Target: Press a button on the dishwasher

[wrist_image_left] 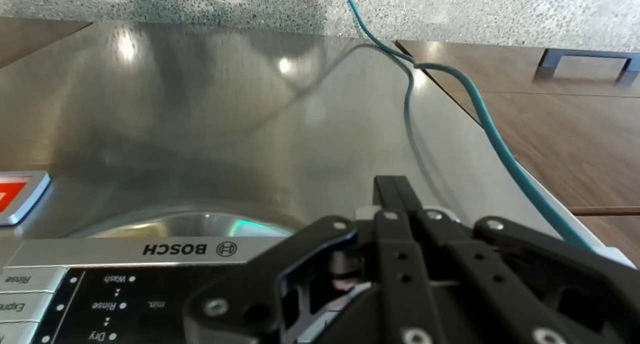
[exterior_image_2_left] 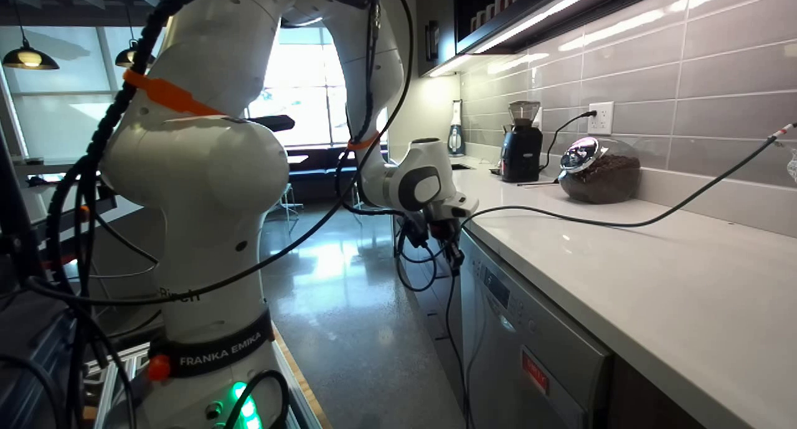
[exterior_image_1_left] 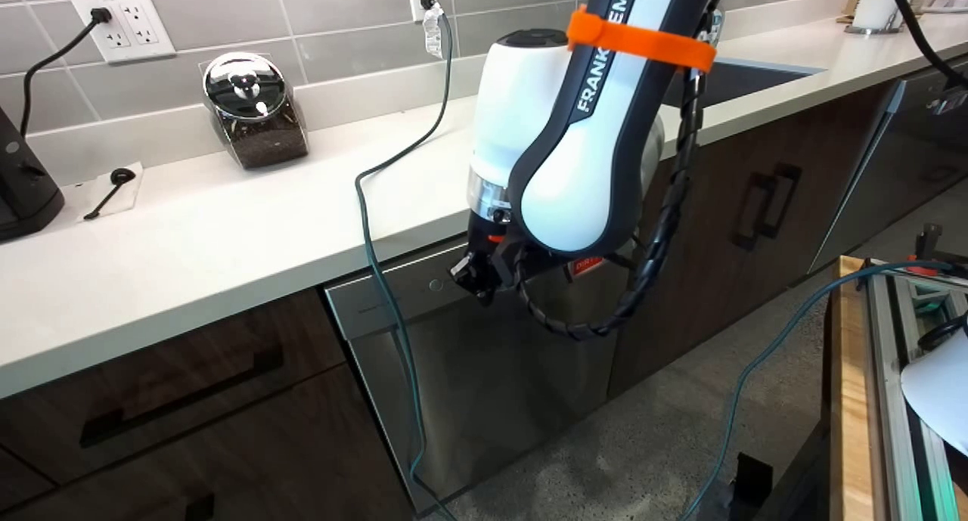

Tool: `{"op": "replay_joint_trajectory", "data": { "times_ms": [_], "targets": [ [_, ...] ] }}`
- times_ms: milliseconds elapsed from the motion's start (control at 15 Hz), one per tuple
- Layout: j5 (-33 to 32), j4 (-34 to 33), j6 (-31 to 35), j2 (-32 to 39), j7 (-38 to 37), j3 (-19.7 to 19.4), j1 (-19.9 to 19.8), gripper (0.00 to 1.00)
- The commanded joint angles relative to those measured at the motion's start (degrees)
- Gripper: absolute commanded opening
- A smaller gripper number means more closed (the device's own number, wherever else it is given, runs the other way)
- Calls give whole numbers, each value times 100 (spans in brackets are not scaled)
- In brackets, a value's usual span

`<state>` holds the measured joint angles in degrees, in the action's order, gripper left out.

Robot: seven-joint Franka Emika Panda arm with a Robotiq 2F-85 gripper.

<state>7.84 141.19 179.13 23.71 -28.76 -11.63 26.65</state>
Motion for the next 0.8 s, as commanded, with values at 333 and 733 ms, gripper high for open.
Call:
{"op": "replay_joint_trajectory", "data": {
  "times_ms": [333, 733],
  "targets": [
    [124, -203, 159, 243, 70, -37, -9, 0],
    [149, -321, 157, 333, 116, 33, -113, 0]
  ]
}}
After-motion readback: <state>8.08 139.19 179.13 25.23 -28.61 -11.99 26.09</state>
